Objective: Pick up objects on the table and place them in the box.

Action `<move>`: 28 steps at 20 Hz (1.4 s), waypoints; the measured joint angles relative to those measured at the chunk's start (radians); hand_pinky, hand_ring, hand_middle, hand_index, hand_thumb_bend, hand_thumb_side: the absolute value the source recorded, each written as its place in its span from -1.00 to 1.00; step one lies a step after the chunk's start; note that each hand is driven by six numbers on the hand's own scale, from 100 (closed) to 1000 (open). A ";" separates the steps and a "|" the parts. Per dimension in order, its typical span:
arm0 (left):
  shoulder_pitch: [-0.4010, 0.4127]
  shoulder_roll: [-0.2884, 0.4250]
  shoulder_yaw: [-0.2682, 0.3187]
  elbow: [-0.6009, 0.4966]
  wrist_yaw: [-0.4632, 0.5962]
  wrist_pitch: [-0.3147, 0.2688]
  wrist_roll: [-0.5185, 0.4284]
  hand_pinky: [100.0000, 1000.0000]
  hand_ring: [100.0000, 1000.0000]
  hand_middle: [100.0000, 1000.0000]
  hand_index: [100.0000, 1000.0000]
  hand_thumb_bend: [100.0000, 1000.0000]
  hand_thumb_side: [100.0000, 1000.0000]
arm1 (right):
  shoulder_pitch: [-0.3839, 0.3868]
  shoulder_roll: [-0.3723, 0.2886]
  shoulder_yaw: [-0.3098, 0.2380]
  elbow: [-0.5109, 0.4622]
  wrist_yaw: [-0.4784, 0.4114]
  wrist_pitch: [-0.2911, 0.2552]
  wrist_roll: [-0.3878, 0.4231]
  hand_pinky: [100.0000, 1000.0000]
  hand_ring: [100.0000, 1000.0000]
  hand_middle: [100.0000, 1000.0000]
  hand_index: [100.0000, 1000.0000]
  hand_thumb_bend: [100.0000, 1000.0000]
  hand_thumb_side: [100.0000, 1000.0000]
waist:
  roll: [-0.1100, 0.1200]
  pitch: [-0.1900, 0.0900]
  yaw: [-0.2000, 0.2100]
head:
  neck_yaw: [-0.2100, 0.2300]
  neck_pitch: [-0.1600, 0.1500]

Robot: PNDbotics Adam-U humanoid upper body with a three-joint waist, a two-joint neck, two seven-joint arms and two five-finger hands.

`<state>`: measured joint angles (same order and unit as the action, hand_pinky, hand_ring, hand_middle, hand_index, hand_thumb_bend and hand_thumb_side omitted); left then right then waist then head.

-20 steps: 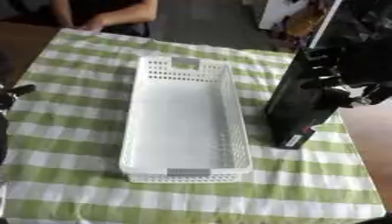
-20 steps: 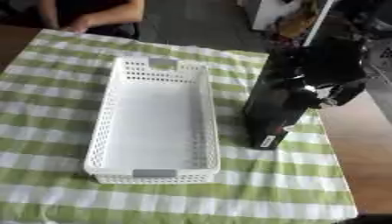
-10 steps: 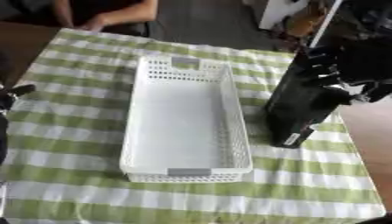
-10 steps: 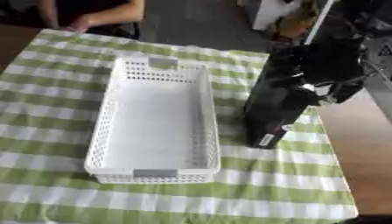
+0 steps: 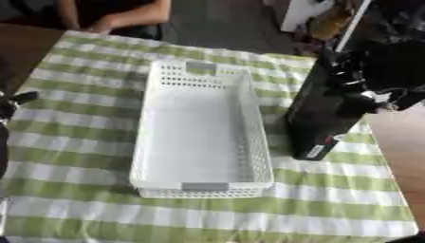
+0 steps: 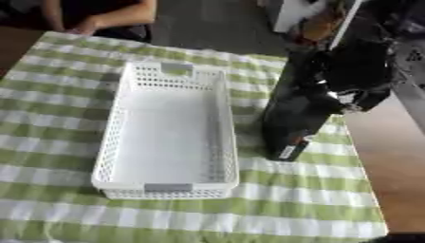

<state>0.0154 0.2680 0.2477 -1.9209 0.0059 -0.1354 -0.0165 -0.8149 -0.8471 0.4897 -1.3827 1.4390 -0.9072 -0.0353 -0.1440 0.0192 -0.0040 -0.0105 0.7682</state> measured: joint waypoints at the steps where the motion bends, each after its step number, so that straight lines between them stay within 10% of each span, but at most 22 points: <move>1: 0.000 0.000 0.000 0.000 0.000 0.000 0.000 0.51 1.00 1.00 0.76 -0.83 1.00 | 0.000 0.002 0.004 -0.005 -0.005 0.000 -0.018 0.29 0.41 0.36 0.21 -1.00 -0.54 | 0.000 0.000 0.000 | 0.000 0.000; 18: 0.000 0.000 0.000 0.000 0.003 0.000 0.000 0.50 1.00 1.00 0.76 -0.83 1.00 | 0.001 0.003 0.015 -0.016 -0.022 0.000 -0.138 0.31 0.45 0.29 0.00 -1.00 -0.46 | 0.000 0.002 0.001 | 0.000 0.000; 28: 0.000 0.000 0.000 0.005 0.004 0.000 0.000 0.50 1.00 1.00 0.76 -0.83 1.00 | 0.001 -0.007 -0.075 -0.061 -0.009 0.045 -0.174 0.34 0.48 0.31 -0.05 -1.00 -0.42 | 0.000 0.002 0.000 | 0.000 0.000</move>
<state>0.0154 0.2680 0.2477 -1.9154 0.0104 -0.1354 -0.0165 -0.8140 -0.8538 0.4152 -1.4440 1.4295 -0.8619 -0.2097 -0.1440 0.0214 -0.0043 -0.0106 0.7678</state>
